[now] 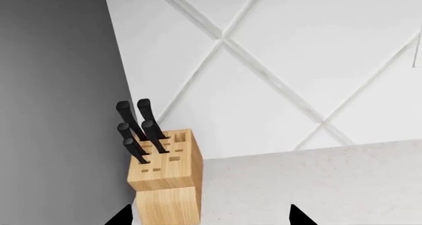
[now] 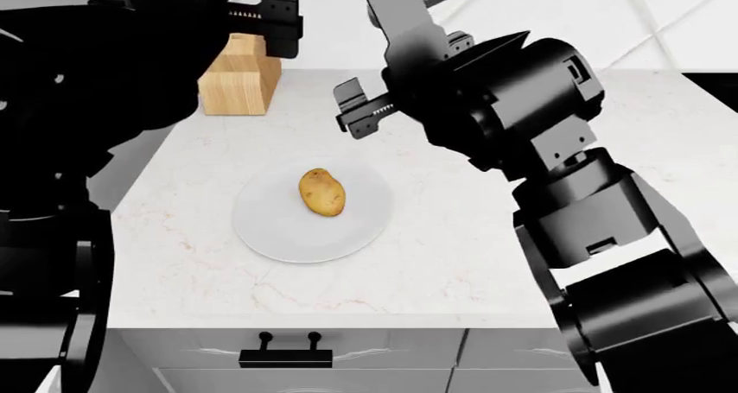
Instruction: Place the potato on the top rack of the oven.
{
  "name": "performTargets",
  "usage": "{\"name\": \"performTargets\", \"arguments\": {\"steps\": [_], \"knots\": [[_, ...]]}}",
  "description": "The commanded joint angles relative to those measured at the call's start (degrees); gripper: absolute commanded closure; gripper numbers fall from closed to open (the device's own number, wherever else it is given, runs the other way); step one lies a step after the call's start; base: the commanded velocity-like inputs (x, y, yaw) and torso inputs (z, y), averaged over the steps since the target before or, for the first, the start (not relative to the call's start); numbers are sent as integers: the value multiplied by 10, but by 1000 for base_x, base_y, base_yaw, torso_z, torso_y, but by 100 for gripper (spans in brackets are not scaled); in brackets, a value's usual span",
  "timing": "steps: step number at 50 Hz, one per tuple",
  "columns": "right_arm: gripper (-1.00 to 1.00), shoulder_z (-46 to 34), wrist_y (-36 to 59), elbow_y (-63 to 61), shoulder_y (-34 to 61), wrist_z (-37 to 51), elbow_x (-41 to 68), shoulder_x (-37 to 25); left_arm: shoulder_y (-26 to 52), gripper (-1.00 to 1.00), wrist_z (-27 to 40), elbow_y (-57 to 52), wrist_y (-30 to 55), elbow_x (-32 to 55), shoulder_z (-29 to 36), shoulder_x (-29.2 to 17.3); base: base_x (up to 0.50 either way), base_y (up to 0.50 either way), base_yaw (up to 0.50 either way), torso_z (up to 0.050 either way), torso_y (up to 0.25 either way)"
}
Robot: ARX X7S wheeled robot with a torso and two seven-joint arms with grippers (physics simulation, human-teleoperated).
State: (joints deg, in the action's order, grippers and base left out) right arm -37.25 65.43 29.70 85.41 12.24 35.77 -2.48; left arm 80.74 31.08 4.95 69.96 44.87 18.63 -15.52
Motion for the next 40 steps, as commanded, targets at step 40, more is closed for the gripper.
{"name": "performTargets", "arguments": {"steps": [40], "knots": [[-100,-44,13,-114,-67,68,105,11,-14,-100,15,-9,-4,19,-2,-8,0,0,0,0,0]]}}
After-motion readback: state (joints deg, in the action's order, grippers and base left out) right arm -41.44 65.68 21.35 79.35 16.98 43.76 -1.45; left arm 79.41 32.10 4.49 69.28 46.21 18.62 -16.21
